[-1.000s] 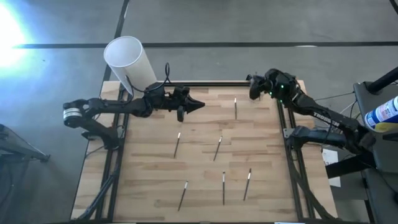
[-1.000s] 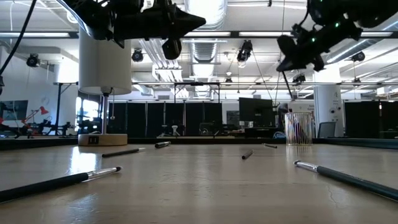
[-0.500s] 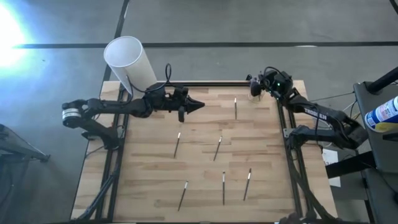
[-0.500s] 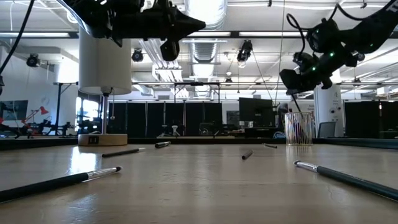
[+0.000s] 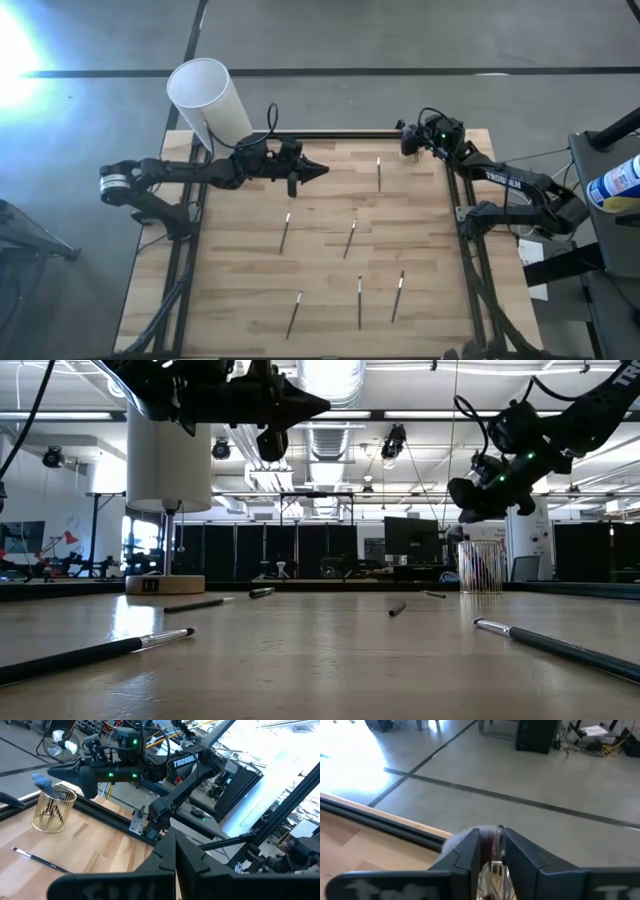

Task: Put items in baskets/containers
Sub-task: Put the liner brush into the yellow container

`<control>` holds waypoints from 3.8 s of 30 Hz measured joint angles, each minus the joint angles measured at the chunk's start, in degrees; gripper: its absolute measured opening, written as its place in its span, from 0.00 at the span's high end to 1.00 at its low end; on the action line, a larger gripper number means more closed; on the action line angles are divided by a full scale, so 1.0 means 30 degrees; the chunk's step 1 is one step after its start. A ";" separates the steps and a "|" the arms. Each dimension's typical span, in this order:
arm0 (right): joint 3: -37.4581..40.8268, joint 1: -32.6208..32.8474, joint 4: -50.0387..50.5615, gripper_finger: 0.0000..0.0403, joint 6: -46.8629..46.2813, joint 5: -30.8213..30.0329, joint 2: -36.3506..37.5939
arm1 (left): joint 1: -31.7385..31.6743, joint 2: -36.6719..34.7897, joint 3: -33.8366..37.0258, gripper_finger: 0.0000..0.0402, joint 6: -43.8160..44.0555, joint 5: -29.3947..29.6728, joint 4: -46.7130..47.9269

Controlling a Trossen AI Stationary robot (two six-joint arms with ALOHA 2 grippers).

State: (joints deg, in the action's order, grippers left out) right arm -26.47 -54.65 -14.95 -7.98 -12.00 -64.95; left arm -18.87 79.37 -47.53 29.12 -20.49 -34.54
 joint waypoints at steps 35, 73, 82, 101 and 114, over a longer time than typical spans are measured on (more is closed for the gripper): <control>-0.2684 0.8094 1.0066 0.98 -0.0940 0.0165 0.7521 | 0.7223 0.0000 -0.1747 1.00 0.9474 1.3922 1.8032; -0.1954 0.8808 1.0002 0.98 0.0295 0.1170 0.7522 | 0.5690 0.6274 -0.1712 0.70 1.6808 1.4325 2.1023; -0.1954 0.8808 0.9920 0.98 0.0375 0.1163 0.7521 | 0.5716 0.5973 -0.2175 0.81 1.5245 1.3668 2.0192; -0.1954 0.8808 0.9876 0.98 0.0215 0.1163 0.7521 | 0.5727 0.5763 -0.2236 0.71 1.1775 1.1970 1.8316; -0.1954 0.8808 0.9869 0.98 0.0215 0.1155 0.7521 | 0.6148 0.5763 -0.2237 0.72 1.0937 1.1162 1.7545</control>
State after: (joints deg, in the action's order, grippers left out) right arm -32.34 -28.23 14.66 -7.33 -8.54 -42.39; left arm -0.43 96.66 -54.24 61.93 12.99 18.10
